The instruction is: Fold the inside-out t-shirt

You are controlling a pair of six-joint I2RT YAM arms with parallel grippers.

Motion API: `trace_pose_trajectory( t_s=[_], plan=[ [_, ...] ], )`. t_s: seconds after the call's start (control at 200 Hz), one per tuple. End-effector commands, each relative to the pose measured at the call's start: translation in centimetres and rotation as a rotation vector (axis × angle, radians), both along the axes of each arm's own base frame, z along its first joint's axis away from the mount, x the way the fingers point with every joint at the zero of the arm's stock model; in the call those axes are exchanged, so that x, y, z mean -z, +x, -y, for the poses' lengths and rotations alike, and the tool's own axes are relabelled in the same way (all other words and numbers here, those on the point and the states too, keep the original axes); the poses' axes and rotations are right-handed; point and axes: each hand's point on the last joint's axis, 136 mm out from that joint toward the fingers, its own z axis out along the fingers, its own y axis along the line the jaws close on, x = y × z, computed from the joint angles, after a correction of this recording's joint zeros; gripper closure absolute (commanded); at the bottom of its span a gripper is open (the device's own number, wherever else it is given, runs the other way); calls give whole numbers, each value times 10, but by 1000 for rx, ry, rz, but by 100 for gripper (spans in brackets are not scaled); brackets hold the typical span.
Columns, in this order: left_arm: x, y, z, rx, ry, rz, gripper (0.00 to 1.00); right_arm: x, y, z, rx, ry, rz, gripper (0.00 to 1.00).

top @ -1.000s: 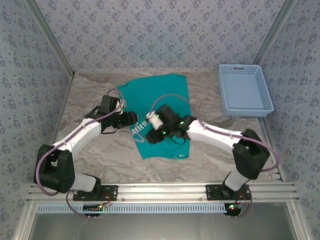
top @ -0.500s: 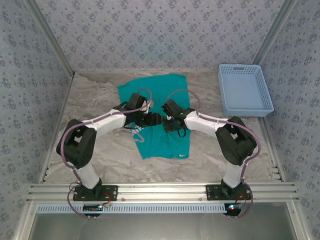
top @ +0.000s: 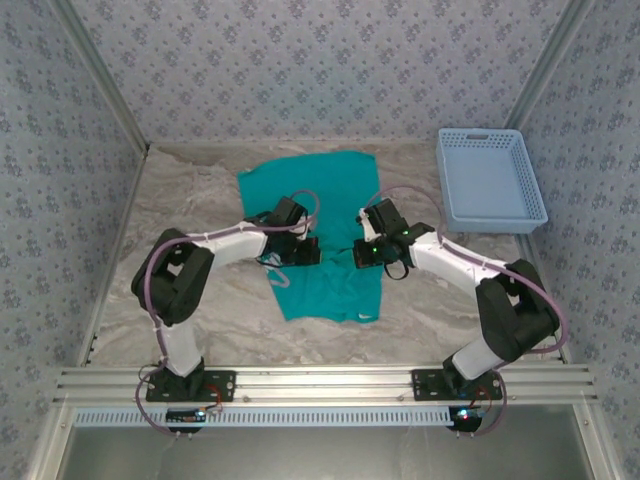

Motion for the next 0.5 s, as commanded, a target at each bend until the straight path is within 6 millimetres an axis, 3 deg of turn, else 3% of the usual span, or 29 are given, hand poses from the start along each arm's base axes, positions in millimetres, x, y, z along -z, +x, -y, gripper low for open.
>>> trace_pose_trajectory(
  t_s=[0.0,0.22,0.325,0.445,0.5],
  plan=[
    [-23,-32,-7,119,-48,7,100,24,-1,32,12,-136,-25,98],
    [-44,-88,-4,275,-216,-105,100,14,25,32,-57,-219,105,97],
    [-41,-93,-14,263,-204,-82,100,19,31,45,4,-271,90,97],
    [-27,-91,-32,204,-180,-88,100,37,28,76,95,-415,45,97],
    [-21,-91,-36,188,-158,-92,100,43,22,78,81,-452,17,90]
  ],
)
